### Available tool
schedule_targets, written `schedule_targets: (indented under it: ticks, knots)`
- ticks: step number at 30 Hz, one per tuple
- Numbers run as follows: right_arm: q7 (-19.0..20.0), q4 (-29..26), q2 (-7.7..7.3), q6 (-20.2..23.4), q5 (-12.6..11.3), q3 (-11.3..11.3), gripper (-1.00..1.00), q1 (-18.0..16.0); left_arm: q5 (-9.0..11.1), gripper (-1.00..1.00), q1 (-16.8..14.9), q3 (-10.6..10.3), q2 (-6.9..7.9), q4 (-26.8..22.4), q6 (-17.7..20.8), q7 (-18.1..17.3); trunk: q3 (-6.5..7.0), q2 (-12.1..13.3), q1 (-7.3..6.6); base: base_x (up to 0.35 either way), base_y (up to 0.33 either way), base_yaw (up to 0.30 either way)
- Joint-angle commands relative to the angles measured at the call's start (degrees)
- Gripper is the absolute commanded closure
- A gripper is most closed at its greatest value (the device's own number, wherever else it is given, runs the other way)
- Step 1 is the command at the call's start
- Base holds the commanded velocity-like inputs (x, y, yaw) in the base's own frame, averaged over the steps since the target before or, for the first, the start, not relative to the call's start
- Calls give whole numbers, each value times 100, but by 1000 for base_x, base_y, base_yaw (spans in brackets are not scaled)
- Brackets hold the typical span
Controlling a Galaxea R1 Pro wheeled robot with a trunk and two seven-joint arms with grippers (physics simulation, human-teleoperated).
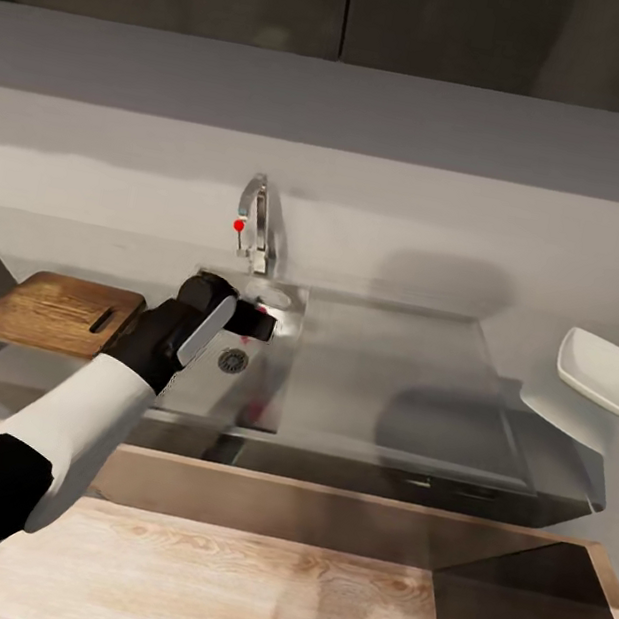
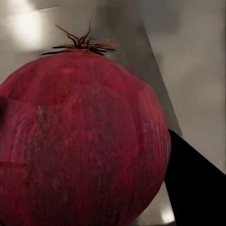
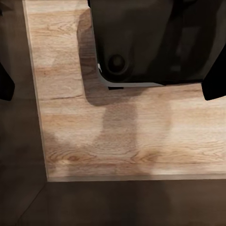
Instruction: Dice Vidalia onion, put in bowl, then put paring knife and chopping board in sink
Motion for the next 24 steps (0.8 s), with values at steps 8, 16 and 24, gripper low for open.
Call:
schedule_targets:
  ticks: [8,16,24]
  knots:
    - [-27,-9,5,-1,43,-14,-100,3,48,100,284,1,253,-715,48,10,63,-9,4,0,13,0]
    - [-27,-9,2,-1,43,-15,-100,3,57,100,754,10,486,-1504,51,10,135,-9,4,0,233,0]
    - [-27,-4,3,-1,43,-15,-100,3,57,100,790,10,552,-1519,51,10,207,-9,4,0,301,0]
